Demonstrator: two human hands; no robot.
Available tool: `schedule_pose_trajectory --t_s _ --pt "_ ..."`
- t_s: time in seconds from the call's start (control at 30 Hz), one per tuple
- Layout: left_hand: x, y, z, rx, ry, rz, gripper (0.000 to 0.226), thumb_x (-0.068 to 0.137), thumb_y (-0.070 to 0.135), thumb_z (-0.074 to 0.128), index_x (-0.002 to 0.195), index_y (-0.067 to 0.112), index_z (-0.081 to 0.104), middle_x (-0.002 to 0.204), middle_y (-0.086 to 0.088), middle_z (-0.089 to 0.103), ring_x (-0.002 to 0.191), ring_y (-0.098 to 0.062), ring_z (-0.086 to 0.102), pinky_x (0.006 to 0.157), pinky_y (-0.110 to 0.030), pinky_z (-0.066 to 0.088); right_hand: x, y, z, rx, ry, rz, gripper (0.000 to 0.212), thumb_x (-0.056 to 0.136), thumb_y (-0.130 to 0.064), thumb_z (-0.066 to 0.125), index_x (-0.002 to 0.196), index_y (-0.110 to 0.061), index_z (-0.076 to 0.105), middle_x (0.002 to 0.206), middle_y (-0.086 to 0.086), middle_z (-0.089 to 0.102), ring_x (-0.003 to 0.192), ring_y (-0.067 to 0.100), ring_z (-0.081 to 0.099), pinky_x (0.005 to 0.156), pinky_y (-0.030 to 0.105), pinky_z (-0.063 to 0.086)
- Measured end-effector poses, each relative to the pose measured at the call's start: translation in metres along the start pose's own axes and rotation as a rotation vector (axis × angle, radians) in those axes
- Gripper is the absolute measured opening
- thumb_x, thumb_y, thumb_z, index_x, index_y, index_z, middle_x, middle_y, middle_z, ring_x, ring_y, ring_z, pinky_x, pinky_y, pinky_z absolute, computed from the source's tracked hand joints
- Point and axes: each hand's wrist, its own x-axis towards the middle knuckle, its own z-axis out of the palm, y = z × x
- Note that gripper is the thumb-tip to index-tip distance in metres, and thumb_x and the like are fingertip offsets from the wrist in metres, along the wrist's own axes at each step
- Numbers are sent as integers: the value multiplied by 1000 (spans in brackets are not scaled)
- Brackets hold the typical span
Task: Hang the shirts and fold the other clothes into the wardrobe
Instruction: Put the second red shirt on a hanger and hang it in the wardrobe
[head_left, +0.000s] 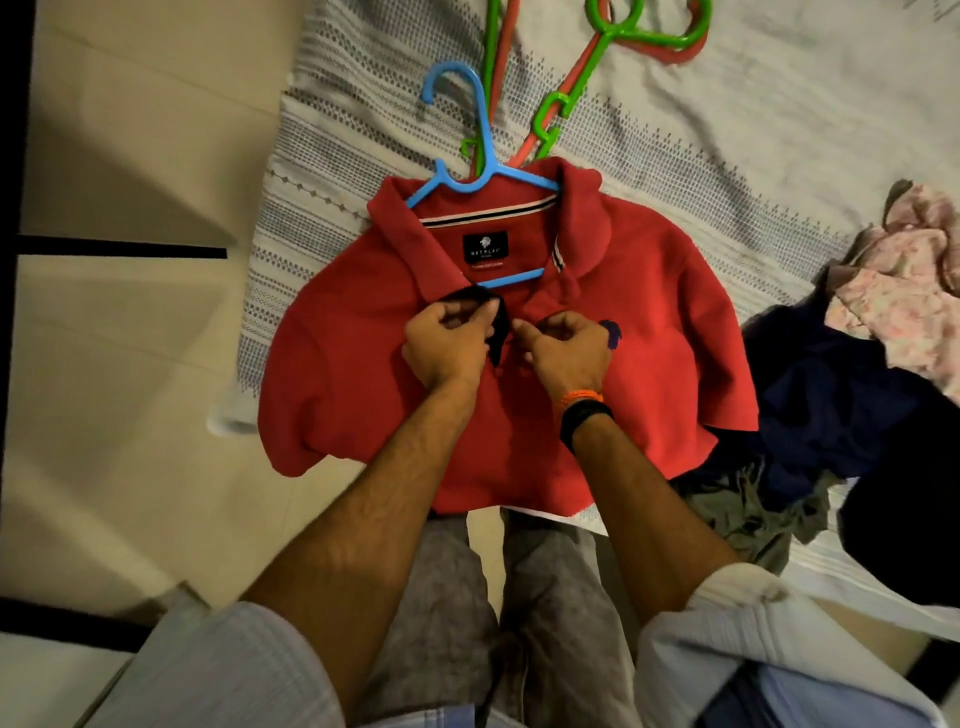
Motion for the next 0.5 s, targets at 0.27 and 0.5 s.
schedule_pose_trajectory --t_s 0.27,0.5 --pt "-3 -1 9 609 -36 434 14 79 21 76 93 23 76 92 1 74 86 -17 68 77 -32 53 -4 5 -2 62 -45 -46 15 68 -31 79 60 -31 66 68 2 72 70 29 72 66 51 58" --pt "4 1 5 826 -128 574 7 81 14 72 86 19 73 90 -5 71 82 -24 68 77 -38 55 -8 4 -7 77 -88 -79 14 75 -22 77 67 -27 68 71 2 73 72 28 72 66 50 59"
